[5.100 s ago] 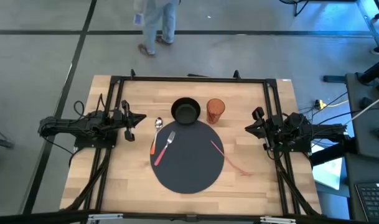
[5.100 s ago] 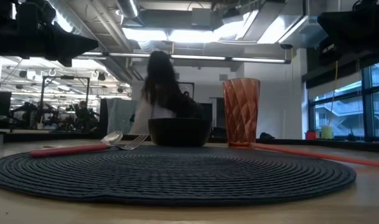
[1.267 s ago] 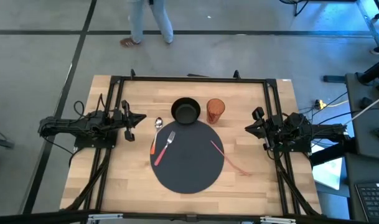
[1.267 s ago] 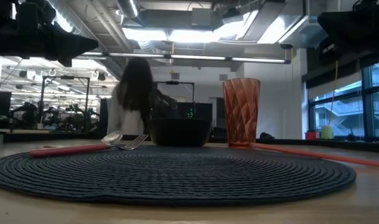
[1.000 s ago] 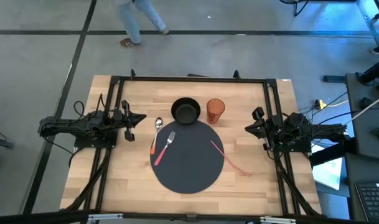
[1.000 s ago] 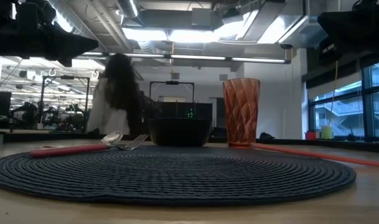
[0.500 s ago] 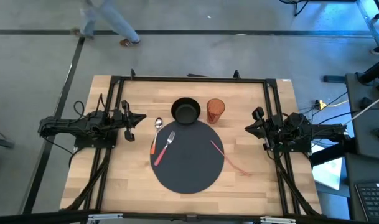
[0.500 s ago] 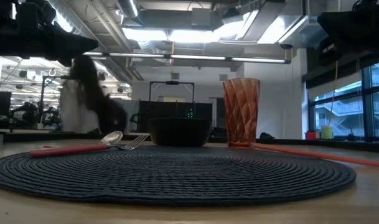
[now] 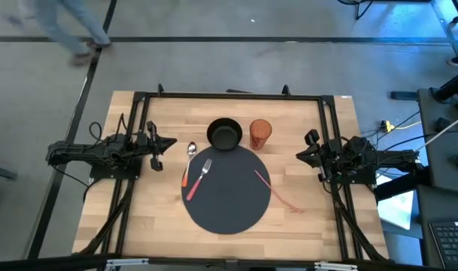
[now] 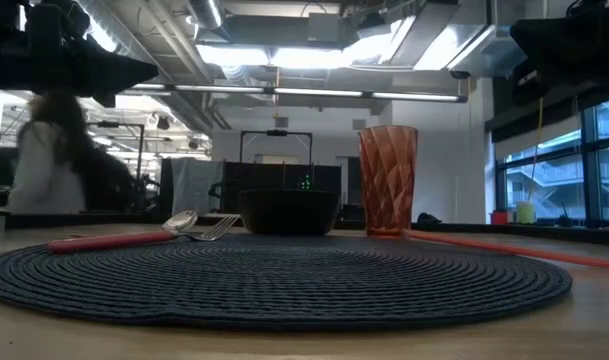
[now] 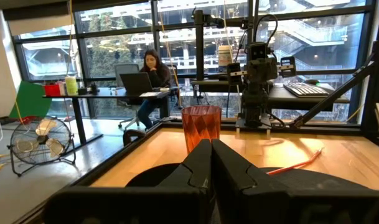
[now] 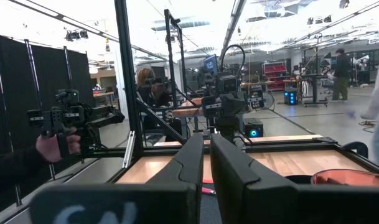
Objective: Pick & Place Utensil
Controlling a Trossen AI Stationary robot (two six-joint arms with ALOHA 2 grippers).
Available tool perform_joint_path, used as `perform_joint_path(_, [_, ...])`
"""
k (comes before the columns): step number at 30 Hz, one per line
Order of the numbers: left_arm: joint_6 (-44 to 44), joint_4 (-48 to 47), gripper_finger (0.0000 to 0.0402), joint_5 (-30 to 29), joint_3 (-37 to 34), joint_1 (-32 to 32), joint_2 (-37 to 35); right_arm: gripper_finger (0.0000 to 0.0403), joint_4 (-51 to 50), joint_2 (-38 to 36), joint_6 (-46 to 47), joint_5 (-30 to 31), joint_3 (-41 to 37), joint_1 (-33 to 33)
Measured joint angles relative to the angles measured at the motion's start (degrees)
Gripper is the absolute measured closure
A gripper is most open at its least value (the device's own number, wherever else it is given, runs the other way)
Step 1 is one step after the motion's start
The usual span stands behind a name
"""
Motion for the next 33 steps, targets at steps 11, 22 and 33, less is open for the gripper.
perform_joint_path(11, [-0.8,0.6,0.0397,0.0,0.0,0.0,0.0,0.0372,0.2,0.0,0.0,0.0,0.0,0.0])
perform_joint_path(22, [-0.6,0.9,0.0398,-0.4,0.0,0.0,0.0,0.0372,-0.1,0.0,0.0,1.2,0.0,0.0])
perform_joint_path(33, [2.6,6.7,0.0398,-0.7,0.0,0.0,0.0,0.0372,2.7,0.0,-2.8,2.0,0.0,0.0])
